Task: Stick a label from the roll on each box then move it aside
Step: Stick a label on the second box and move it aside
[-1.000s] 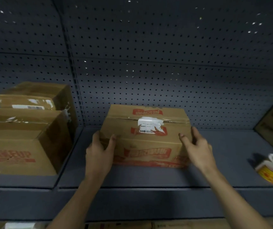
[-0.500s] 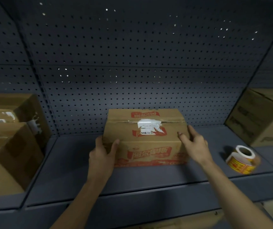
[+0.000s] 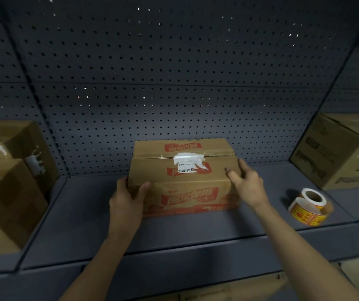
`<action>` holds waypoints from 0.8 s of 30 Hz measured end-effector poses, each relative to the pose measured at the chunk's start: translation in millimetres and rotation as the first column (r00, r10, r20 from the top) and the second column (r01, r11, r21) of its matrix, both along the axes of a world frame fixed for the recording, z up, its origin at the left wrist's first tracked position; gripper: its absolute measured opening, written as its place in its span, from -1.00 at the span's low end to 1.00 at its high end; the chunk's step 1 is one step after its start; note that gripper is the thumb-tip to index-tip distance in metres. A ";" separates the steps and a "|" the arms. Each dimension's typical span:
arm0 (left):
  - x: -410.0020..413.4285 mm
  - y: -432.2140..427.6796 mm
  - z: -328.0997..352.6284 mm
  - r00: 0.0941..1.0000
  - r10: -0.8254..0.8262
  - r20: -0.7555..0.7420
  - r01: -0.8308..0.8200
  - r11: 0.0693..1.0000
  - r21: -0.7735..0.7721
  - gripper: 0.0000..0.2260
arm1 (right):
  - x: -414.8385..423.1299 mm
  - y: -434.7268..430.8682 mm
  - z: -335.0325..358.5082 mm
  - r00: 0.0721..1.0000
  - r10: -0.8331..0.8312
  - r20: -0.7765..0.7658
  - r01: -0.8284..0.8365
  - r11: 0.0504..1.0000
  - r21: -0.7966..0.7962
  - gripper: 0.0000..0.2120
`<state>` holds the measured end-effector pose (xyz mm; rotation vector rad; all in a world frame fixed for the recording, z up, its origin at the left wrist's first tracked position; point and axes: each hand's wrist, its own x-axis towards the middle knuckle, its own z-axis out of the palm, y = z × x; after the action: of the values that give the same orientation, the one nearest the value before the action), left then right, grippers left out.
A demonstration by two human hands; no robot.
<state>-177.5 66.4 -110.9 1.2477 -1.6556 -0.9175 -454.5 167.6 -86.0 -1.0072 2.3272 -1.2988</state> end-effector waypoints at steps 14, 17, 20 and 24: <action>-11.2 10.6 23.7 0.971 0.032 0.237 0.063 0.920 -0.386 -0.62 | -3.4 19.9 -0.4 0.978 -0.050 -0.204 0.035 0.997 -0.074 -0.54; -34.7 22.3 32.5 0.982 -0.048 0.183 0.117 0.914 -0.388 -0.74 | -13.5 41.6 -6.0 0.956 -0.093 -0.279 0.068 0.993 -0.097 -0.63; -64.0 39.0 35.7 0.978 -0.120 0.172 0.178 0.908 -0.378 -0.83 | -30.3 66.8 -15.3 0.937 -0.155 -0.314 0.134 0.987 -0.089 -0.69; -101.7 59.6 31.3 0.948 -0.270 0.168 0.311 0.899 -0.310 -0.89 | -57.5 103.2 -26.9 0.906 -0.238 -0.350 0.235 0.971 -0.051 -0.73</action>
<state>-279.2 126.0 -79.6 0.8517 -2.0359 -0.7032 -512.0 270.8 -112.8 -1.0613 2.7943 -1.3007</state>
